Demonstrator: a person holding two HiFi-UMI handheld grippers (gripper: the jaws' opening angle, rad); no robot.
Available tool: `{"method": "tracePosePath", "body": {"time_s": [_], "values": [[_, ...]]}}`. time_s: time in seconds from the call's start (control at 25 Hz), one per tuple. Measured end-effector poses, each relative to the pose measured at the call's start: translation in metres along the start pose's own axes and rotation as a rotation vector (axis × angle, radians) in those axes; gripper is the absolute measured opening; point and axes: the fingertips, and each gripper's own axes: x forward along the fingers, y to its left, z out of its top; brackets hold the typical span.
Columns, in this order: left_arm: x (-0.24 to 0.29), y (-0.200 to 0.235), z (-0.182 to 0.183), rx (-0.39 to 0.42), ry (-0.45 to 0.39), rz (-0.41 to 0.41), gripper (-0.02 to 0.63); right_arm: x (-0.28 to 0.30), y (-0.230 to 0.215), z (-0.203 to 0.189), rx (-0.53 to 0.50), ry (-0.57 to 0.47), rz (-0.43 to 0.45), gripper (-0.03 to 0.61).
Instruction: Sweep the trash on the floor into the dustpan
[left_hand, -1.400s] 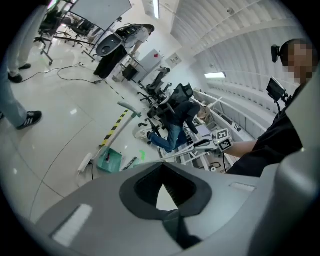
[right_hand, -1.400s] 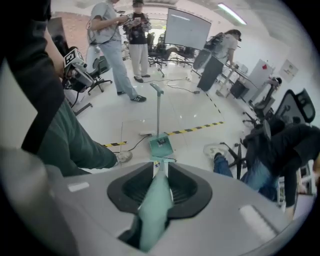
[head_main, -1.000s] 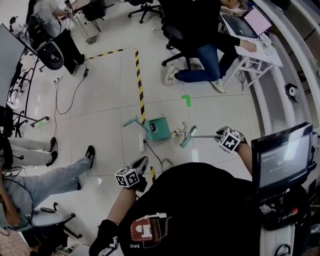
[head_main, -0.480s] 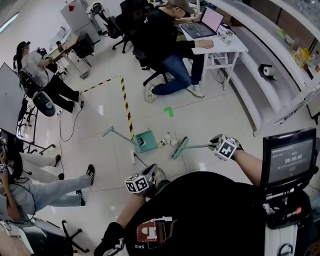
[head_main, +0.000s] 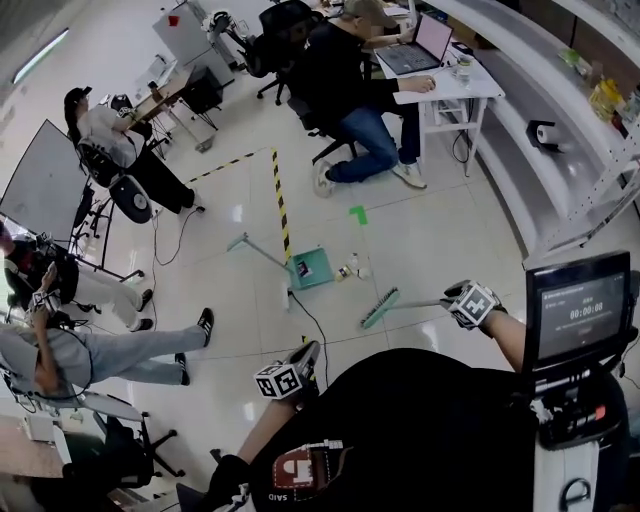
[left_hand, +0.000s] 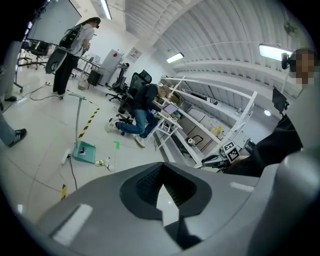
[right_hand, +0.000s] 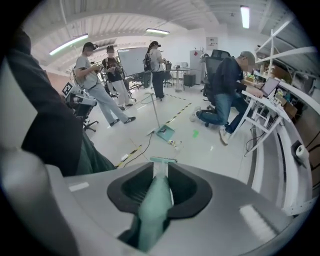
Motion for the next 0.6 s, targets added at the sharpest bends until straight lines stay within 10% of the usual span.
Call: {"method": "tracePosePath", "body": {"time_s": [0.36, 0.6], "values": [[-0.026, -0.005, -0.022, -0.052, -0.056, 0.039, -0.002, 0.012, 0.019, -0.018, 0.075, 0.001, 0.062, 0.087], [-0.117, 0.064, -0.049, -0.003, -0.009, -0.042, -0.002, 0.038, 0.128, 0.010, 0.149, 0.007, -0.004, 0.087]]}}
